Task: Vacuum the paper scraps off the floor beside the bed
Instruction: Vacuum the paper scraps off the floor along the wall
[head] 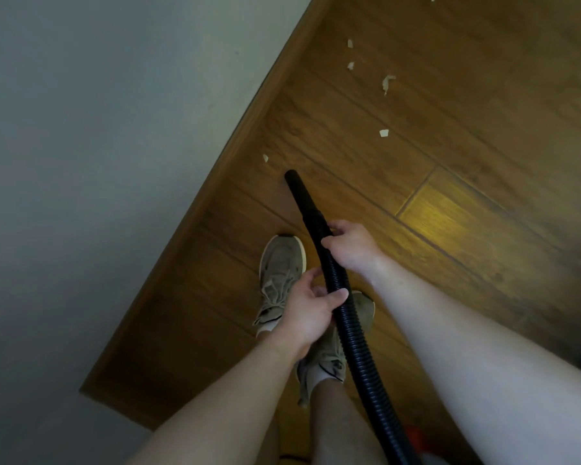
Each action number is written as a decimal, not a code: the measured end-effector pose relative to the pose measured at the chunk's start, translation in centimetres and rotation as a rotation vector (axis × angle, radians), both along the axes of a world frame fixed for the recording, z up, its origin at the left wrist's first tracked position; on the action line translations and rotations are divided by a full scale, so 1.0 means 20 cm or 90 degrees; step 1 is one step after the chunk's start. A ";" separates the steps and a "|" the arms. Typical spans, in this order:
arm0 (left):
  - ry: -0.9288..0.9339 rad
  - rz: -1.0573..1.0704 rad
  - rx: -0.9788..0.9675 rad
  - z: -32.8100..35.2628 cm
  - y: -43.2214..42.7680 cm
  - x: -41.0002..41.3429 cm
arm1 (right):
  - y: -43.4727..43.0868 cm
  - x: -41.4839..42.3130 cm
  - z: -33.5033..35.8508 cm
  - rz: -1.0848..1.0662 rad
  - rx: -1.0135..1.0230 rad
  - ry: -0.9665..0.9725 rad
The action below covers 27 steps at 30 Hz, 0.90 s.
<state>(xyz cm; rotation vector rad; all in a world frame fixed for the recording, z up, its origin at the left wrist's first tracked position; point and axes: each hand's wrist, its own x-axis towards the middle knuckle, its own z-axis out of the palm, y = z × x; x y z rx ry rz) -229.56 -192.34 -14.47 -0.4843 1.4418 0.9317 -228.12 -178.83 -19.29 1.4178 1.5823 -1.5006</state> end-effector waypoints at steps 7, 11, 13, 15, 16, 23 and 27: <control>0.038 0.000 -0.014 -0.02 -0.07 -0.12 | -0.08 -0.15 -0.02 0.011 -0.007 0.024; 0.059 -0.014 -0.010 -0.04 -0.07 -0.21 | -0.10 -0.23 -0.03 -0.011 0.004 0.035; 0.060 -0.021 -0.008 -0.05 -0.06 -0.24 | -0.09 -0.26 -0.04 -0.015 0.012 0.034; 0.061 -0.034 -0.001 -0.06 -0.04 -0.26 | -0.07 -0.26 -0.04 -0.017 0.022 0.030; 0.061 -0.039 0.005 -0.06 -0.03 -0.27 | -0.05 -0.26 -0.04 -0.022 0.027 0.028; 0.021 -0.093 0.038 -0.05 0.13 -0.27 | 0.10 -0.17 -0.02 -0.106 0.061 0.012; 0.011 -0.148 0.049 -0.03 0.25 -0.25 | 0.21 -0.09 0.00 -0.172 0.077 -0.012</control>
